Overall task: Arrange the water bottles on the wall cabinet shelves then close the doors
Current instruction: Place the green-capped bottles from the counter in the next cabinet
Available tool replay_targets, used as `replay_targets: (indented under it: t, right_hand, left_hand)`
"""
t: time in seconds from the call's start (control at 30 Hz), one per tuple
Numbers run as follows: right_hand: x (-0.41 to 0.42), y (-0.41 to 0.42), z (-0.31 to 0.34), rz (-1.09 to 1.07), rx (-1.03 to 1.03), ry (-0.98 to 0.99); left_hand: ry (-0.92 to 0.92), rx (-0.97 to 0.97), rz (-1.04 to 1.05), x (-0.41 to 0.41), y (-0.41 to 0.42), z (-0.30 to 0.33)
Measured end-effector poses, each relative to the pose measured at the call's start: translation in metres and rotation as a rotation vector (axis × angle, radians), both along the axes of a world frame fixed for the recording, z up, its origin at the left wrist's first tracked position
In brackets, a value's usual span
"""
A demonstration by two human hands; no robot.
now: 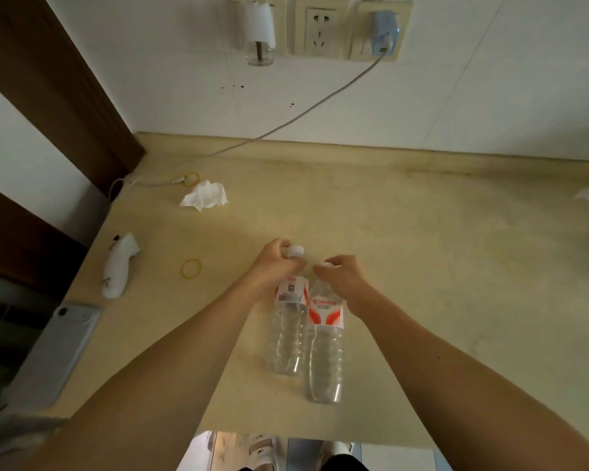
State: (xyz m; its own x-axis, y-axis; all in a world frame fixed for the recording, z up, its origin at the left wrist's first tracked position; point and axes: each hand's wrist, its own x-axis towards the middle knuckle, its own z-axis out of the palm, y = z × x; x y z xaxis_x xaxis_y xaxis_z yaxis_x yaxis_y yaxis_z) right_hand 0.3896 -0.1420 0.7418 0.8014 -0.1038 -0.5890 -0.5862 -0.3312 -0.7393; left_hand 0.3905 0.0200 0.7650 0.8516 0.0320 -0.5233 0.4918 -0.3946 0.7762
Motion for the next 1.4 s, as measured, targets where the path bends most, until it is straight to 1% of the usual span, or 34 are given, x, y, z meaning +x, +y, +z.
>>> replay_targets:
  t: [0.07, 0.17, 0.23, 0.3, 0.4, 0.53, 0.67, 0.77, 0.97, 1.23, 1.33, 1.4]
  right_hand:
    - [-0.001, -0.002, 0.002, -0.031, 0.007, -0.012]
    - [-0.005, -0.011, 0.016, -0.076, 0.039, -0.065]
    - [-0.009, -0.016, 0.033, -0.074, 0.062, -0.128]
    - [-0.013, -0.019, 0.055, -0.065, 0.092, -0.202]
    - [-0.022, -0.025, 0.089, -0.034, 0.083, -0.335]
    - [-0.041, -0.032, 0.119, -0.023, 0.048, -0.533]
    - [-0.058, -0.026, 0.128, 0.015, -0.012, -0.662]
    - [-0.066, -0.021, 0.129, -0.021, -0.027, -0.74]
    - [-0.077, -0.02, 0.127, -0.083, -0.064, -0.751]
    - [-0.083, -0.02, 0.125, -0.003, -0.132, -0.776]
    - [-0.084, -0.027, 0.117, 0.023, -0.105, -0.74]
    - [-0.086, -0.034, 0.104, 0.016, -0.075, -0.678]
  left_hand:
    - [0.003, -0.047, 0.04, -0.002, 0.002, 0.002]
    - [-0.045, -0.104, 0.08, -0.008, 0.009, 0.012]
    - [-0.11, -0.135, 0.093, -0.012, 0.015, 0.023]
    - [-0.199, -0.104, 0.094, -0.016, 0.022, 0.036]
    - [-0.34, -0.03, 0.036, -0.024, 0.028, 0.057]
    - [-0.514, -0.031, -0.066, -0.038, 0.032, 0.08]
    - [-0.69, 0.005, -0.158, -0.054, 0.028, 0.092]
    - [-0.775, 0.039, -0.192, -0.062, 0.028, 0.092]
    - [-0.782, 0.01, -0.203, -0.067, 0.029, 0.09]
    - [-0.758, 0.013, -0.239, -0.063, 0.032, 0.09]
    - [-0.733, -0.027, -0.201, -0.067, 0.037, 0.082]
    - [-0.669, -0.07, -0.142, -0.072, 0.038, 0.073]
